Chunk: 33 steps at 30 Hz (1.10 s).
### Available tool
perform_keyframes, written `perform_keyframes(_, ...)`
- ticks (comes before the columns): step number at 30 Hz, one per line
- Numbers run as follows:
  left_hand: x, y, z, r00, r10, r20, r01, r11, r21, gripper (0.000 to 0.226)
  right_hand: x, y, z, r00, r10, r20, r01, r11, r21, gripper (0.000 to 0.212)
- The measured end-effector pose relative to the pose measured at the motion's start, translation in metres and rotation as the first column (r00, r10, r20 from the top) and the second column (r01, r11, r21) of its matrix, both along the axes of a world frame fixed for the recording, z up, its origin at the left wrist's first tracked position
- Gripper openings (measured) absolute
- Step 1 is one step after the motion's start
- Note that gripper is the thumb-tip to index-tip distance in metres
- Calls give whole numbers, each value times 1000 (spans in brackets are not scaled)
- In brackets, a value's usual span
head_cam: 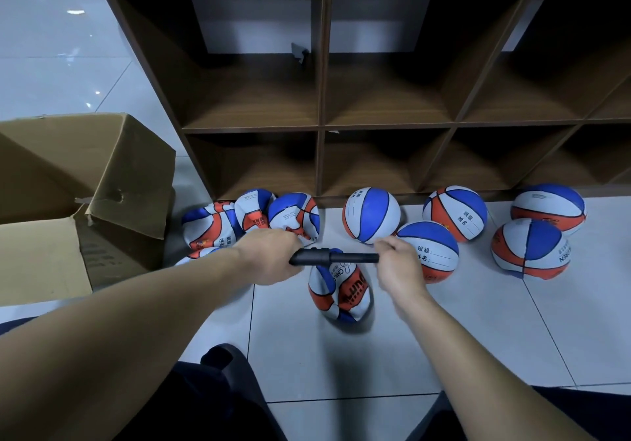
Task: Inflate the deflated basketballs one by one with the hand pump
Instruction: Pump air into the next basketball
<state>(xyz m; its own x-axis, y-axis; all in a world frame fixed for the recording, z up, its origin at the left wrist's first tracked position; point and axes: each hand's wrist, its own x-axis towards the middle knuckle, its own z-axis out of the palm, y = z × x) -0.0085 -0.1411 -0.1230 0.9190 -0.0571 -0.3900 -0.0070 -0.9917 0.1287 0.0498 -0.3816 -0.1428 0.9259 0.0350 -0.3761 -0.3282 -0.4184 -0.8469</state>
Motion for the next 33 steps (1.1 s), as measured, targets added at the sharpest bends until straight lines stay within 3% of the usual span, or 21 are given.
perform_keyframes(5,0,10,0,998,37,-57,-41,997,-71,21,12,-18,3,997,-71,9,71,997,-17,41)
perform_keyframes(12,3,-3,2,999,18,-48,-20,999,-40,22,2,-5,6,973,-232,1,232,972,34,40)
perform_keyframes(21,2,-23,6,1000,-4,4,5,999,-34,18,-30,25,15,987,-114,109,114,993,3,38)
perform_keyframes(33,4,-31,4,1000,-28,2,28,995,-92,16,-33,30,11,997,38,62,-38,999,-1,33)
